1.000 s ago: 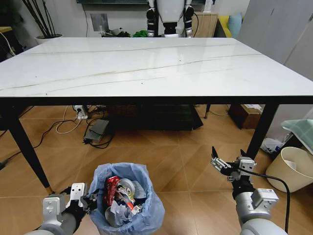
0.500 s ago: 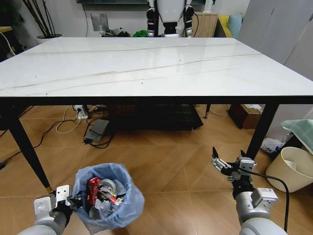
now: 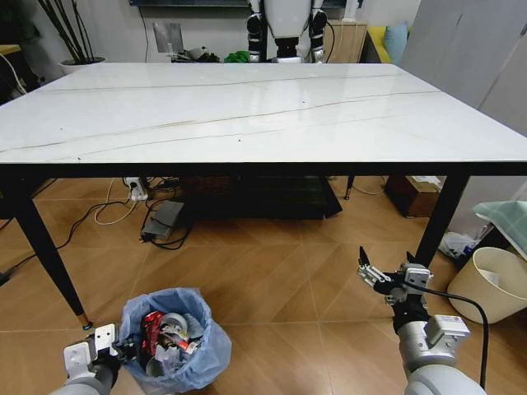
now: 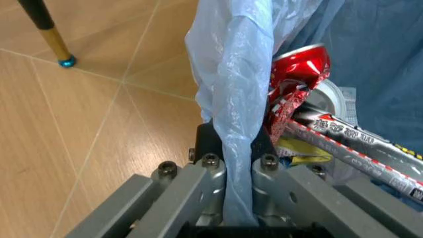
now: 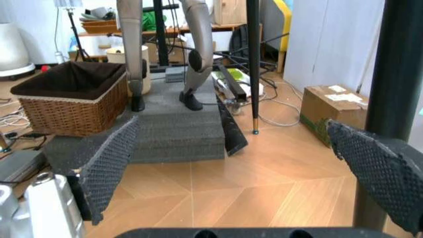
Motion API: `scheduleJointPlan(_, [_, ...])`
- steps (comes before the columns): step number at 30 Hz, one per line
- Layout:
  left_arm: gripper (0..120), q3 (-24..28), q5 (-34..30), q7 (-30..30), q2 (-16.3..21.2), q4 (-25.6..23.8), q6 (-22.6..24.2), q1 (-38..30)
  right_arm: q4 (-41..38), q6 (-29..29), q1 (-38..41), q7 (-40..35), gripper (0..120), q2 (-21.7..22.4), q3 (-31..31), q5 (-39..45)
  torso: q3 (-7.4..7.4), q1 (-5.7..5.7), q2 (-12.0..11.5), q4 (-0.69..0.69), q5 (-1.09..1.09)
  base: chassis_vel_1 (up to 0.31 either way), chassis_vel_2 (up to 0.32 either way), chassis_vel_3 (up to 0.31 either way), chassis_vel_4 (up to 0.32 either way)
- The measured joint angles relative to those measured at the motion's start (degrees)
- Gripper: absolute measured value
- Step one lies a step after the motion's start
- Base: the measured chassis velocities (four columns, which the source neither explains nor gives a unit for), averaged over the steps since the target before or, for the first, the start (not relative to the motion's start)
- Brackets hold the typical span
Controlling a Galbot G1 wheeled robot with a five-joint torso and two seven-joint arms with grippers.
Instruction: Pick up the trash bin and place the trash from the table into it.
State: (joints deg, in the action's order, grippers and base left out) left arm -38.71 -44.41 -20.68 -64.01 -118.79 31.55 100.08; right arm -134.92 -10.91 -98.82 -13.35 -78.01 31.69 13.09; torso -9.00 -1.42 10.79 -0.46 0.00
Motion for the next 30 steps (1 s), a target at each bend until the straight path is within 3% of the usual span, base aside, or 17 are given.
scheduleJointPlan(13, [0, 1.7, 2.8, 2.7, -1.5, 5.6, -3.8, -1.7, -0.3, 0.1, -0.4, 0.0, 100, -0.1, 0.0, -0.6, -0.05, -0.03, 0.1, 0.00, 0.00, 0.000, 0.000, 0.000, 0.000])
scheduleJointPlan(30, [0, 2.2, 4.4, 3.3, -2.8, 8.4, -4.2, -2.5, -0.5, 0.1, -0.4, -0.1, 100, -0.3, -0.5, -1.2, -0.09, -0.05, 0.1, 0.01, -0.01, 0.000, 0.000, 0.000, 0.000])
